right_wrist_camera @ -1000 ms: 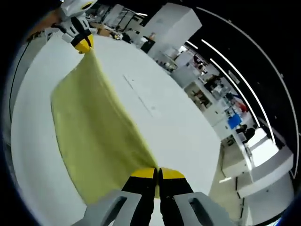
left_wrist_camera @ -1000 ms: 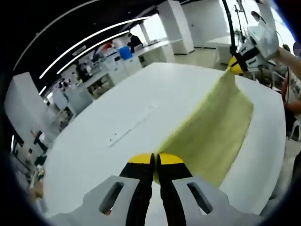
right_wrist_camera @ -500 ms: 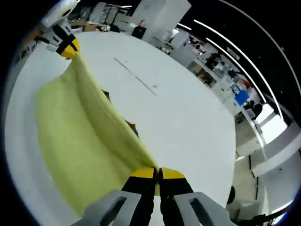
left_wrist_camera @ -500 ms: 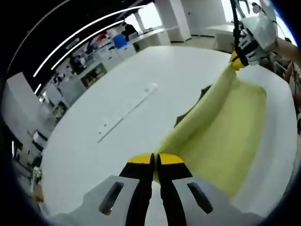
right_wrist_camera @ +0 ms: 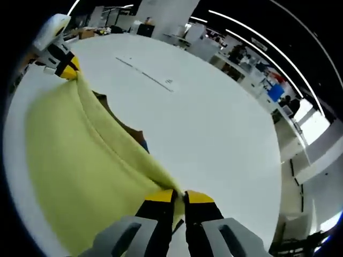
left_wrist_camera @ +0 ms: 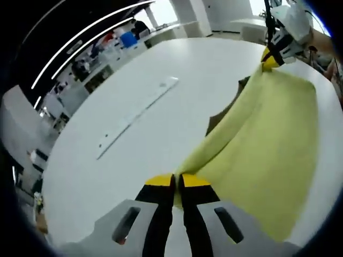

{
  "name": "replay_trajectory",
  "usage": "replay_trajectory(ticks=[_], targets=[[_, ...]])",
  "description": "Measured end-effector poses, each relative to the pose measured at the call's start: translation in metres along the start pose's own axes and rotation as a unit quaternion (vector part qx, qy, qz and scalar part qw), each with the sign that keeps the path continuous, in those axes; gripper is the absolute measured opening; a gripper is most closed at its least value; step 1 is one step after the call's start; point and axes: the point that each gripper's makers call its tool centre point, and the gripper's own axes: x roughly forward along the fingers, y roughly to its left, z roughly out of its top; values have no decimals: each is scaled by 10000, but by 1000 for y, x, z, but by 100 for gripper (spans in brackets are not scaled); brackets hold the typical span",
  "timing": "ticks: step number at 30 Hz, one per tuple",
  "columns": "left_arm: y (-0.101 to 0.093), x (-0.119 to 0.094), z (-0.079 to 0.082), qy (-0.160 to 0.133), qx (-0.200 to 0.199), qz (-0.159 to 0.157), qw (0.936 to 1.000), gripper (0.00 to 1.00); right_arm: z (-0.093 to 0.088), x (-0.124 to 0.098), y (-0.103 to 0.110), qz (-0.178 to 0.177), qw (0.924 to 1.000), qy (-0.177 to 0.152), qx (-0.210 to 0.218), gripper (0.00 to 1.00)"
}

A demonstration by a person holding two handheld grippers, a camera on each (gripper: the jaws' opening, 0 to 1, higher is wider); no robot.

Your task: Fold the garment on the visible template until the final outline fits inside the template.

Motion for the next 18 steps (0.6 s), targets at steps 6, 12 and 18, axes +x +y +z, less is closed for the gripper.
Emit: replay_trajectory(ticks=[6, 12, 18], targets=[[-3, 7, -9, 21, -56, -81, 9999, 4, -2, 8, 2, 238, 9995, -71, 207, 6], [-1, 7, -17, 50, 135, -117, 9998, 8, -3, 7, 1, 420, 9990, -94, 138, 13], [-4, -3, -17, -209, -182, -383, 9989, 19, -8, -7, 1, 481, 9987, -45, -146, 29]])
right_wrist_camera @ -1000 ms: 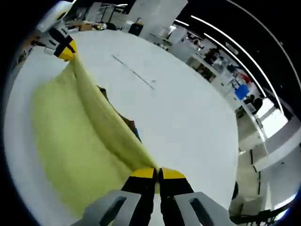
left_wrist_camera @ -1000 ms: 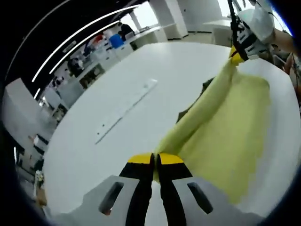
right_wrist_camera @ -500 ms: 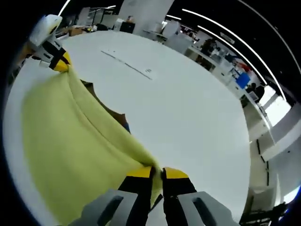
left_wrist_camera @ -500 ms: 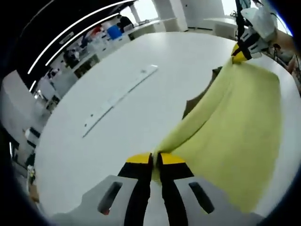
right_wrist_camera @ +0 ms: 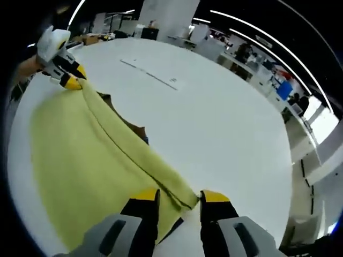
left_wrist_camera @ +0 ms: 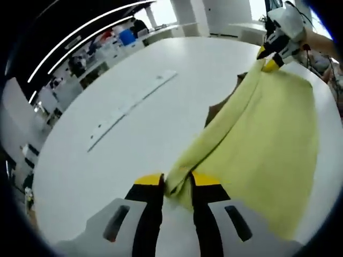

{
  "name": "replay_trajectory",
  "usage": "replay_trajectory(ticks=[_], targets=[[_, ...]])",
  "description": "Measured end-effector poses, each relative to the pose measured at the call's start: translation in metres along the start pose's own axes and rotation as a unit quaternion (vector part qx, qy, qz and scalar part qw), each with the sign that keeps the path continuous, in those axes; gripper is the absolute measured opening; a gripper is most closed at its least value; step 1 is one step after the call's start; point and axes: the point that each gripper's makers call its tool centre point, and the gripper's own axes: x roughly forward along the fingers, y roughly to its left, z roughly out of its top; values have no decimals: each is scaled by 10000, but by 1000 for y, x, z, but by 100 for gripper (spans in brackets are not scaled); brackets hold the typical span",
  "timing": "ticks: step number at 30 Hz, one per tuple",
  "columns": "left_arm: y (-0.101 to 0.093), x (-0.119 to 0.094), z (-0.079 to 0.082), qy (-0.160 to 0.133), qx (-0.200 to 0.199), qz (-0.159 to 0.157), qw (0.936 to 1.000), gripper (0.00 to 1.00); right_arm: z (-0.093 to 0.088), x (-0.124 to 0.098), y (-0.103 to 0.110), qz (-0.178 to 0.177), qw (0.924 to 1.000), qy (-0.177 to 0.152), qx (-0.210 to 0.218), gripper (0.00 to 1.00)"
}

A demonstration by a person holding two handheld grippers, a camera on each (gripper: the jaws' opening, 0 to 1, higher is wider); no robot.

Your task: Fold the garment on the visible template until the final outline fits inside the template.

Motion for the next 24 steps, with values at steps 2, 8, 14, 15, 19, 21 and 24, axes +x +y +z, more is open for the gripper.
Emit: replay_trajectory(ticks=[2, 8, 14, 15, 19, 21, 24], targets=[[-1, -2, -2, -63, 88, -42, 9999, 20, -1, 1, -3, -60, 9998, -21, -202, 30], [-2, -6, -6, -85, 560, 74, 9984, 20, -3, 7, -8, -134, 9994, -74, -307, 23], [6, -5, -7, -116, 698, 535, 9961, 6, -11, 8, -19, -433, 9990, -124, -60, 6], [6, -5, -6, -134, 666, 546, 9962, 4, -10, 8, -21, -465, 9988, -172, -47, 0], [14, -4, -1, -305, 420, 621, 9967, 2, 5, -3, -34, -760, 9956, -514, 166, 0], [18, -3, 1, -362, 158, 667, 9970, 2, 13, -7, -37, -768, 9937, -712, 405, 0], [23, 1, -2, -387, -883, 648, 9932, 3, 14, -3, -34, -659, 9941, -728, 468, 0]])
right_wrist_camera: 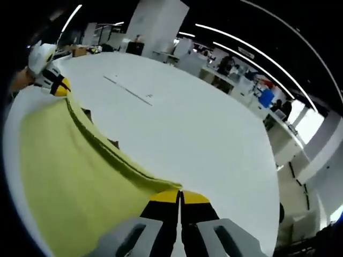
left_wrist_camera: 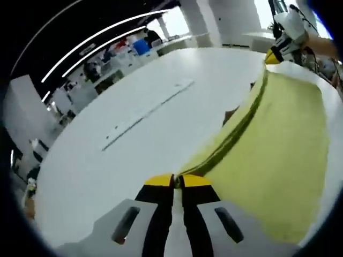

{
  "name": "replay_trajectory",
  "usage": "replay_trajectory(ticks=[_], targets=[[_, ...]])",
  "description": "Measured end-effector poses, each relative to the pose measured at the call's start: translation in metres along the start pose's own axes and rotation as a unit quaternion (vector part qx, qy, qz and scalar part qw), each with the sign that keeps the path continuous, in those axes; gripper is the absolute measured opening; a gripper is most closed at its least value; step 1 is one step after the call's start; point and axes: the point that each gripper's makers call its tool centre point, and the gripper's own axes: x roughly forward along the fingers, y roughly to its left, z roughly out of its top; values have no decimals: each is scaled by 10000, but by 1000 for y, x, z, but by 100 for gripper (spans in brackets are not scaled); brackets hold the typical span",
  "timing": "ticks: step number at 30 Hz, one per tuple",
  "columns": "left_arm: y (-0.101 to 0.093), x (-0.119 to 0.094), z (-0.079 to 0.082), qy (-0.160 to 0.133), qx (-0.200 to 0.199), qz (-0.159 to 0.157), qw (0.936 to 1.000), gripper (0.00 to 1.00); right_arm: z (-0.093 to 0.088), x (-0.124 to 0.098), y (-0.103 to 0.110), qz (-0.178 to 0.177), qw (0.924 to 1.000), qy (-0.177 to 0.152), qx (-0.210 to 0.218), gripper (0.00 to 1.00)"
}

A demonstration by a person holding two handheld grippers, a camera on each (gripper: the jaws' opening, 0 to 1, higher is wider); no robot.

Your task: Fold the garment on the visible template until the final outline fits inside the template.

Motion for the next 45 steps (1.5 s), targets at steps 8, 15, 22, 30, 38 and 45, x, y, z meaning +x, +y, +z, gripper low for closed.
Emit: replay_trajectory(ticks=[8, 15, 22, 30, 38, 45], targets=[[12, -6, 14, -505, -612, 100, 9968, 15, -13, -2, 11, 169, 9979, 273, 558, 3], [-1, -22, 16, -451, -255, -92, 9986, 32, -4, -17, 22, 426, 9943, 150, 963, 24], [-23, -44, 13, -525, -293, -513, 9969, 53, -1, -40, 36, 827, 9879, 173, 1297, 41], [-32, -73, 4, -699, -731, -805, 9916, 68, -4, -73, 53, 1108, 9831, 243, 1434, 50], [-47, -106, -10, -809, -622, -1000, 9897, 71, -14, -100, 69, 1299, 9789, 360, 1535, 50], [-62, -123, -30, -782, -656, -1145, 9882, 67, -29, -118, 88, 1413, 9792, 432, 1392, 49]])
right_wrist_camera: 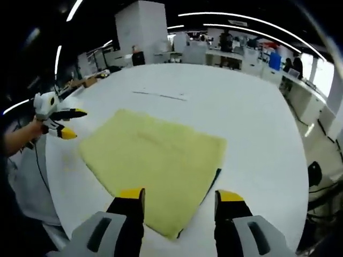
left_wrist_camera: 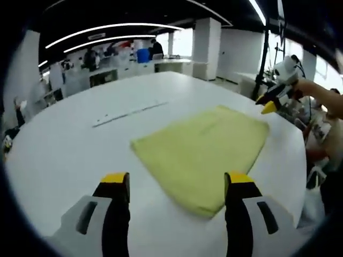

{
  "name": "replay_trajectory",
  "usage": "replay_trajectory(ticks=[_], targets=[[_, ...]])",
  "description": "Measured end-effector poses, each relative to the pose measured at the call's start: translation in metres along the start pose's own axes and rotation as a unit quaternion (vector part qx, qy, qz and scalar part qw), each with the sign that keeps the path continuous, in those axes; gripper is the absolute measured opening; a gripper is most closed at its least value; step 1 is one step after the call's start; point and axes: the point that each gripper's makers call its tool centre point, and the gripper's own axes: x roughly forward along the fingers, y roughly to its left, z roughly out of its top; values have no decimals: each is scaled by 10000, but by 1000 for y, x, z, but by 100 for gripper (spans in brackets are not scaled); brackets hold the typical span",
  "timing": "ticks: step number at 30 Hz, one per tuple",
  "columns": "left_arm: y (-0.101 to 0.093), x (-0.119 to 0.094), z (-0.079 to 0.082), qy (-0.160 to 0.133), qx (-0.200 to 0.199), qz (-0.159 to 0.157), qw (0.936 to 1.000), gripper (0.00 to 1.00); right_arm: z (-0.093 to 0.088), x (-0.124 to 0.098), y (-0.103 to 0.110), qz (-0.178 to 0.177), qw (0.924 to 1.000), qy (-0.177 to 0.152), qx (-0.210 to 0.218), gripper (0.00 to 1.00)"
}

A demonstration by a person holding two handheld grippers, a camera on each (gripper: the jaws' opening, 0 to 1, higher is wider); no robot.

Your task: Fold the garment on the visible template until the final outline fits inside the template.

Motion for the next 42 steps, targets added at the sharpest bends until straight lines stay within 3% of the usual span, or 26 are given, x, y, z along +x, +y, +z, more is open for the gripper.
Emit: replay_trajectory(ticks=[7, 9, 12, 16, 18, 22, 27, 29, 32, 37, 42], targets=[[-17, -7, -24, 98, -188, -23, 9998, 63, -25, -6, 6, -91, 9998, 132, -113, 42], [-21, -9, -29, 65, -112, 37, 9999, 61, -26, -6, 4, -210, 9996, 2, -192, 38], [-25, -8, -39, 59, -145, 56, 9999, 55, -31, -5, 2, -393, 9978, 29, -526, 39], [-24, -6, -46, 45, -295, 154, 9994, 42, -37, -3, 0, -546, 9964, 16, -641, 39], [-22, -4, -53, 77, -361, 162, 9992, 35, -45, -3, -6, -777, 9929, 190, -885, 36], [-21, 0, -64, 219, -485, 217, 9983, 30, -53, -1, -3, -811, 9950, 148, -562, 31], [-24, 3, -69, 244, -674, 169, 9973, 25, -69, 2, -2, -1026, 9922, 287, -650, 24], [-26, 5, -73, 319, -830, 114, 9960, 21, -74, 5, 2, -952, 9945, 274, -336, 20], [-27, 6, -73, 273, -930, 95, 9952, 14, -76, 9, 1, -961, 9953, 138, 50, 15], [-30, 7, -73, 228, -1091, -35, 9938, 8, -76, 13, -4, -1230, 9923, 39, 106, 8], [-30, 8, -72, 214, -1069, -34, 9940, 7, -79, 17, -1, -1249, 9916, 57, 333, 10]])
